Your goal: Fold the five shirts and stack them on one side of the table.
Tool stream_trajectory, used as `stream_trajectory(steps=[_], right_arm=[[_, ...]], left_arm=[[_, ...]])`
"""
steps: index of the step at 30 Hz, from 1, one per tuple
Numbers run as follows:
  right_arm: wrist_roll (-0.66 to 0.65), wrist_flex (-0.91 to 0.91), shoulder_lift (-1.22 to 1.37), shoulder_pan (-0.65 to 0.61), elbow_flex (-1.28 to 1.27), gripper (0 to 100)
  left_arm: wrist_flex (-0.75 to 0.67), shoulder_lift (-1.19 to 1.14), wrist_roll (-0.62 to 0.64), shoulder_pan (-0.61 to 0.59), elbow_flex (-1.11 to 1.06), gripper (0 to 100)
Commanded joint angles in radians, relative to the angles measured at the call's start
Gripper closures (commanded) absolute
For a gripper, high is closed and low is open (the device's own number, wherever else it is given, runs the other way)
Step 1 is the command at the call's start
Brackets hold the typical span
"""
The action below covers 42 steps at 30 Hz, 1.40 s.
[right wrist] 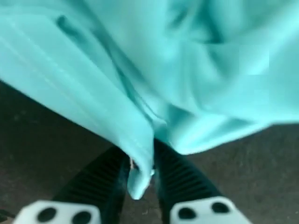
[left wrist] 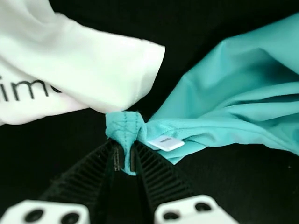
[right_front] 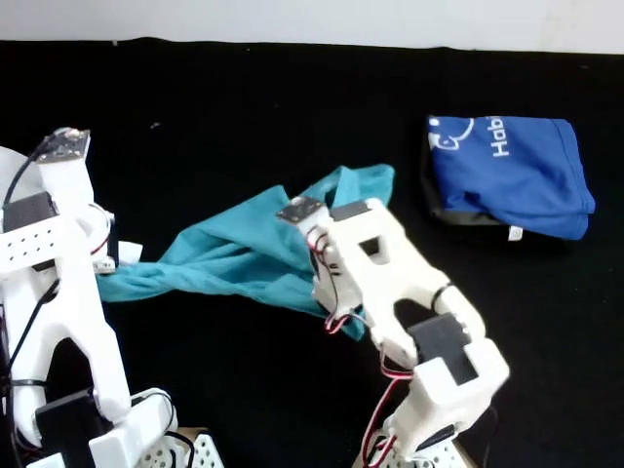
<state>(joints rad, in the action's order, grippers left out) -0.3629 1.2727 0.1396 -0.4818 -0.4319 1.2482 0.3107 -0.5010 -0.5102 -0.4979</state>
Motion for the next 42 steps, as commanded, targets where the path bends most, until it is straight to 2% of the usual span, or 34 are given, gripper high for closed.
stream_trajectory(steps=[1, 8, 14, 18, 25, 34, 42], right_arm=[[-0.005, 0.050, -0.213, 0.041, 0.042, 99.1], [-0.003, 0.061, -0.541, 0.162, 0.160, 99.1], [-0.003, 0.068, -0.513, 0.289, 0.496, 99.1], [-0.003, 0.070, -0.487, 0.331, 0.751, 99.1], [-0.003, 0.071, -0.495, 0.390, 1.059, 99.1], [-0.009, 0.128, -0.495, 0.507, 1.415, 99.2], [-0.006, 0.263, -0.496, 0.507, 1.603, 99.2]], left_arm=[[-0.014, 0.025, -0.005, 0.010, 0.002, 99], [0.038, 0.071, -0.002, 0.012, 0.143, 99], [0.089, 0.148, 0.106, 0.053, 0.335, 99], [0.089, 0.211, 0.170, 0.058, 0.469, 99], [0.086, 0.320, 0.190, 0.053, 0.642, 99], [0.049, 0.507, 0.190, 0.054, 0.688, 99], [0.021, 0.521, 0.190, 0.056, 0.639, 99]])
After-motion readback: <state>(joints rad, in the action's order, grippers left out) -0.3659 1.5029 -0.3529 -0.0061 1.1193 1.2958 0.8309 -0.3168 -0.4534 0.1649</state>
